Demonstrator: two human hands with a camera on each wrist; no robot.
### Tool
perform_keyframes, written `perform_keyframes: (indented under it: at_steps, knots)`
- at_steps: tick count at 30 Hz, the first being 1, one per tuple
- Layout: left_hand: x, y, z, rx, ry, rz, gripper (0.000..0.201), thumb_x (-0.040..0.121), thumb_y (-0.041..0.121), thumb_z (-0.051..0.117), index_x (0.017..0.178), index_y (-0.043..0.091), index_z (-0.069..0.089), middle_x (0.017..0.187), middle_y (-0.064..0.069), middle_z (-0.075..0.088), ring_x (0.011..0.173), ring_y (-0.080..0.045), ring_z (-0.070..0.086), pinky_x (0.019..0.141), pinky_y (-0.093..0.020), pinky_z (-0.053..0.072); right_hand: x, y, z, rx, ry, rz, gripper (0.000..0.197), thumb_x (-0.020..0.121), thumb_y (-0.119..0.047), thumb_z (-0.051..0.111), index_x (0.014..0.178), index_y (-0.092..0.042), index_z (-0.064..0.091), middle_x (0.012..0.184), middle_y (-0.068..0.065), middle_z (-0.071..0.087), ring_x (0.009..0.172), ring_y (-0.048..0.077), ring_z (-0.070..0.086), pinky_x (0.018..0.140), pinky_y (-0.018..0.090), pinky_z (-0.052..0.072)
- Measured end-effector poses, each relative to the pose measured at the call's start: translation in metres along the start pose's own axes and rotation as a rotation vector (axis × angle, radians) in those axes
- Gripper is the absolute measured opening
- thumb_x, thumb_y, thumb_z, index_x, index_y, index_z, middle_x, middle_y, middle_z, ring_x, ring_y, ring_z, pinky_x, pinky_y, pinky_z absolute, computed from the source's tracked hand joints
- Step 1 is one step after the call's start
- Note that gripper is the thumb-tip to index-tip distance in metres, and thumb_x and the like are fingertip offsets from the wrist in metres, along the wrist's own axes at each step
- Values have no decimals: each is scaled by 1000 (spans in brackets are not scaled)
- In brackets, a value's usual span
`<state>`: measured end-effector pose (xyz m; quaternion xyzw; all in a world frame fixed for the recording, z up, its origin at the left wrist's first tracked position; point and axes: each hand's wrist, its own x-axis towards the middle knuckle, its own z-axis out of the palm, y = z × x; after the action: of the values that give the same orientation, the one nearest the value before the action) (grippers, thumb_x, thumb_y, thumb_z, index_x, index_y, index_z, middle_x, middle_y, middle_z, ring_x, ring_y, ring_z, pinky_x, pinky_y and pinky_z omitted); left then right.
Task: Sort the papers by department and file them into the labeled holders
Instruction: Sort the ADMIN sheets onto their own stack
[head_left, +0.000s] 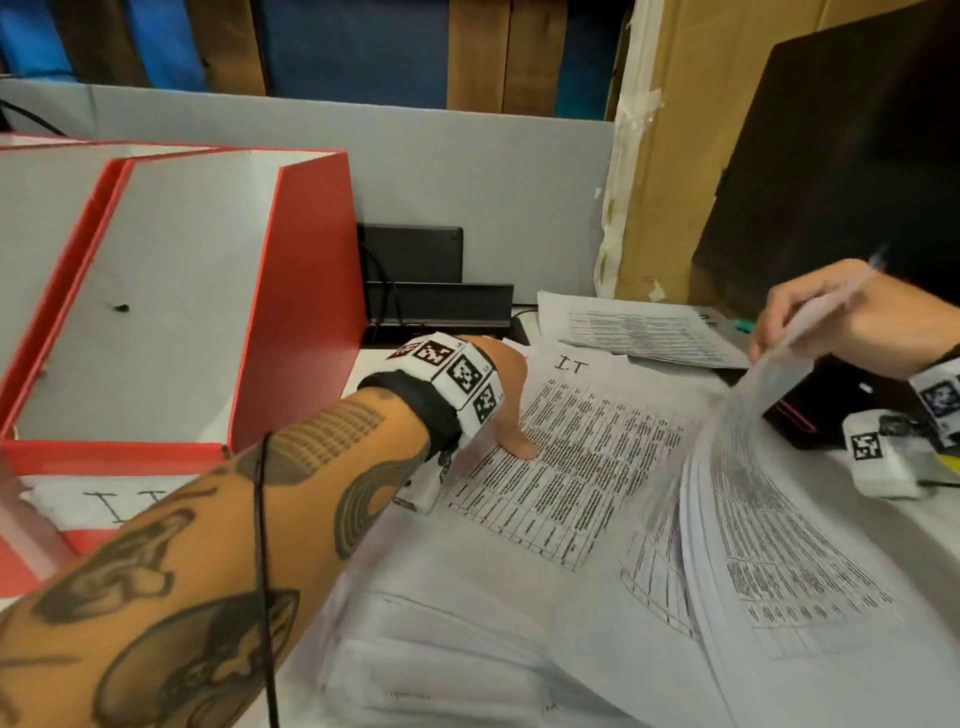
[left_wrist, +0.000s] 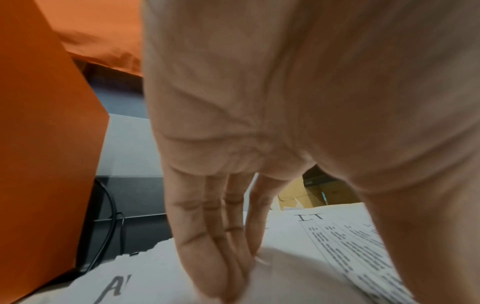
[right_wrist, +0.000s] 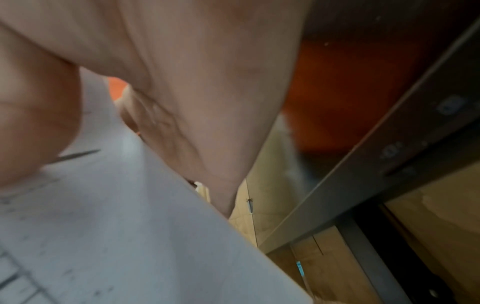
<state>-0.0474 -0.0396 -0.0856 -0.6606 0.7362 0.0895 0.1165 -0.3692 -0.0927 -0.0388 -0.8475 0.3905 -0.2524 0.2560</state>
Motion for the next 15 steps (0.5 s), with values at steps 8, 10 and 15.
perform_keyframes:
  at_steps: [8,10,15]
  knots:
    - [-18,-9,-9,-2,-113,-79,33,88,42,79,84,16,59,83,3,62,73,-15,59,67,-30,48,27,-8,12,-210,98,177,26,79,-4,85,102,-15,81,96,-3,81,93,18,77,93,49,58]
    - [-25,-15,-16,16,95,-119,32,96,42,68,94,12,58,86,1,61,74,-18,58,64,-30,47,37,-19,18,-309,149,210,23,78,-11,87,100,-15,82,94,-1,79,90,20,75,88,49,61]
    - [-30,-16,-35,-895,411,118,55,99,62,51,115,14,72,102,-2,75,91,-17,73,85,-33,60,55,-62,31,-454,183,194,23,80,-18,87,102,-18,81,95,-2,76,91,18,71,80,40,61]
